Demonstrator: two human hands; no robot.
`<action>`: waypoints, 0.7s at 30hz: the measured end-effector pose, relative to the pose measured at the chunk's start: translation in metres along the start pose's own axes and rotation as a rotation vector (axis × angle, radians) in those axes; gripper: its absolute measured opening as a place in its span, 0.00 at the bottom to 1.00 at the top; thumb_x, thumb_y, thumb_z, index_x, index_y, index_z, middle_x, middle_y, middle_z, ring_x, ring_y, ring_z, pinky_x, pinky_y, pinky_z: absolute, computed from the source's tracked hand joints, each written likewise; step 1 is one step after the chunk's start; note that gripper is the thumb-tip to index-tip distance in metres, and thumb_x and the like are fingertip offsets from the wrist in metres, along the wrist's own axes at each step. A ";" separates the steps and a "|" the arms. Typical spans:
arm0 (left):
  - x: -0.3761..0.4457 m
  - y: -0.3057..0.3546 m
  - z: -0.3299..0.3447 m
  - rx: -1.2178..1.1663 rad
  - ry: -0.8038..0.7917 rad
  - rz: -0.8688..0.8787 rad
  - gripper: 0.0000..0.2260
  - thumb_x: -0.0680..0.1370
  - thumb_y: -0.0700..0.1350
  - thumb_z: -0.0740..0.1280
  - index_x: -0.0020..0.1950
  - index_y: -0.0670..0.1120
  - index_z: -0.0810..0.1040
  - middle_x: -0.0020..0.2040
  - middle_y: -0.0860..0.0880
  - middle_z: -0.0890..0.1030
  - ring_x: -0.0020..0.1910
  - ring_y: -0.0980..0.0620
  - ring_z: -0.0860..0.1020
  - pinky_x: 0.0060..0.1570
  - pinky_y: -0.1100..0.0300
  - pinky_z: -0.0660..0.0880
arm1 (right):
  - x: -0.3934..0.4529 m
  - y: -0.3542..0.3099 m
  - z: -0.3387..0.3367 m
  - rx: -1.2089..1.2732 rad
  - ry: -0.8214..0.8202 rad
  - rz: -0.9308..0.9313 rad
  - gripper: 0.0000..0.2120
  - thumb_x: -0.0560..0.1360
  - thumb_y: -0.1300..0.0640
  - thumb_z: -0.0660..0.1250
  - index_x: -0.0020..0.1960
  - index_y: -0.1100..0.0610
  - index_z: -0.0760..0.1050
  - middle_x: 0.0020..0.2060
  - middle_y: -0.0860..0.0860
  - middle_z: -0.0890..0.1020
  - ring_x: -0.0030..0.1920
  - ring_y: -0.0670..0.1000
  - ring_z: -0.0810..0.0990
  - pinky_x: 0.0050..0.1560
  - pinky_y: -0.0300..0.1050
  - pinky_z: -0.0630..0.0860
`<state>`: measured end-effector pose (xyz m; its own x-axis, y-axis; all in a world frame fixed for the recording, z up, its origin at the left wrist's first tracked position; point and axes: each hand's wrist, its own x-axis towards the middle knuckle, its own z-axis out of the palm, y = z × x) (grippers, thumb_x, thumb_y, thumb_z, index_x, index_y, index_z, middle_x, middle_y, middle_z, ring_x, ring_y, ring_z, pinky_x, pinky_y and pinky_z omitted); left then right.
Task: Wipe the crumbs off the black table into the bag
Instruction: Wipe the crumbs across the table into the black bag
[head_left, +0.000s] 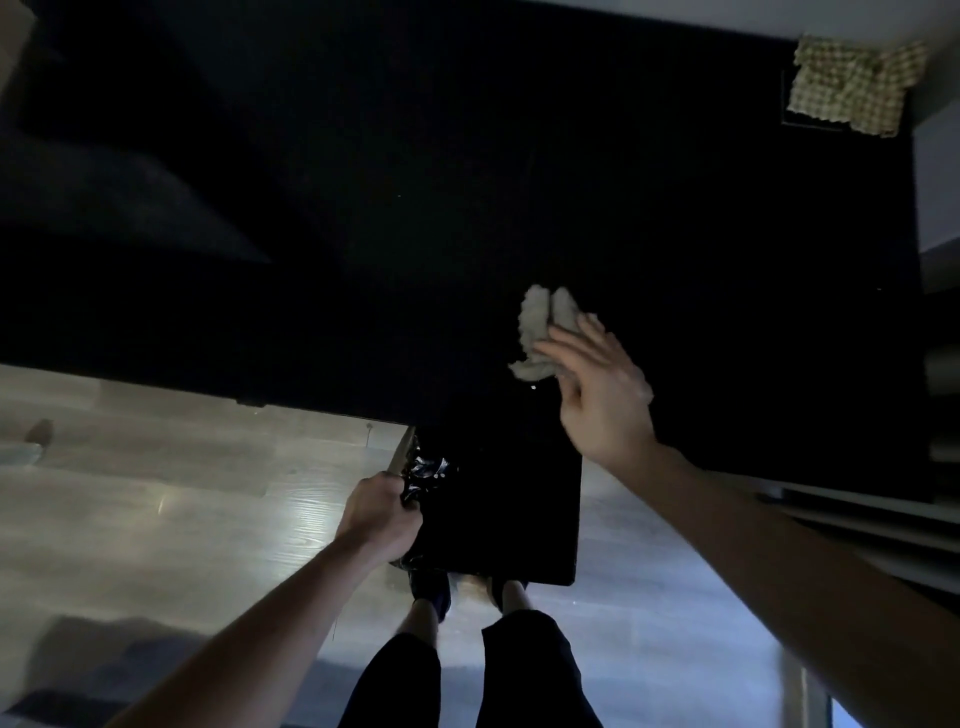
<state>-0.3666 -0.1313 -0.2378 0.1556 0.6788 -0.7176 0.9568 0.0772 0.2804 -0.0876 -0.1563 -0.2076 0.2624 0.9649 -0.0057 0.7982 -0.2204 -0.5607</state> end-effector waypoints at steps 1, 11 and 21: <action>-0.001 0.002 0.002 0.002 0.000 0.001 0.12 0.74 0.42 0.66 0.30 0.45 0.70 0.30 0.50 0.74 0.27 0.54 0.72 0.24 0.63 0.63 | -0.010 -0.004 0.006 -0.009 -0.012 -0.043 0.25 0.75 0.71 0.65 0.67 0.52 0.81 0.70 0.49 0.80 0.78 0.55 0.68 0.78 0.62 0.65; -0.004 0.025 0.015 0.006 -0.006 0.012 0.13 0.73 0.41 0.66 0.30 0.45 0.68 0.29 0.49 0.73 0.26 0.52 0.70 0.24 0.61 0.63 | -0.084 -0.013 -0.013 0.222 -0.266 -0.120 0.22 0.81 0.65 0.61 0.69 0.47 0.80 0.70 0.39 0.79 0.77 0.38 0.67 0.78 0.40 0.65; 0.008 0.058 0.033 0.018 -0.049 0.059 0.11 0.73 0.42 0.65 0.30 0.44 0.70 0.29 0.50 0.75 0.24 0.53 0.70 0.23 0.61 0.63 | -0.002 0.162 -0.115 0.032 0.333 0.200 0.19 0.82 0.65 0.61 0.71 0.57 0.78 0.71 0.53 0.79 0.75 0.53 0.74 0.77 0.55 0.69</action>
<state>-0.3016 -0.1455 -0.2484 0.2235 0.6454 -0.7304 0.9496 0.0247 0.3125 0.1032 -0.2102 -0.2035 0.5769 0.8032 0.1487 0.6974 -0.3896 -0.6015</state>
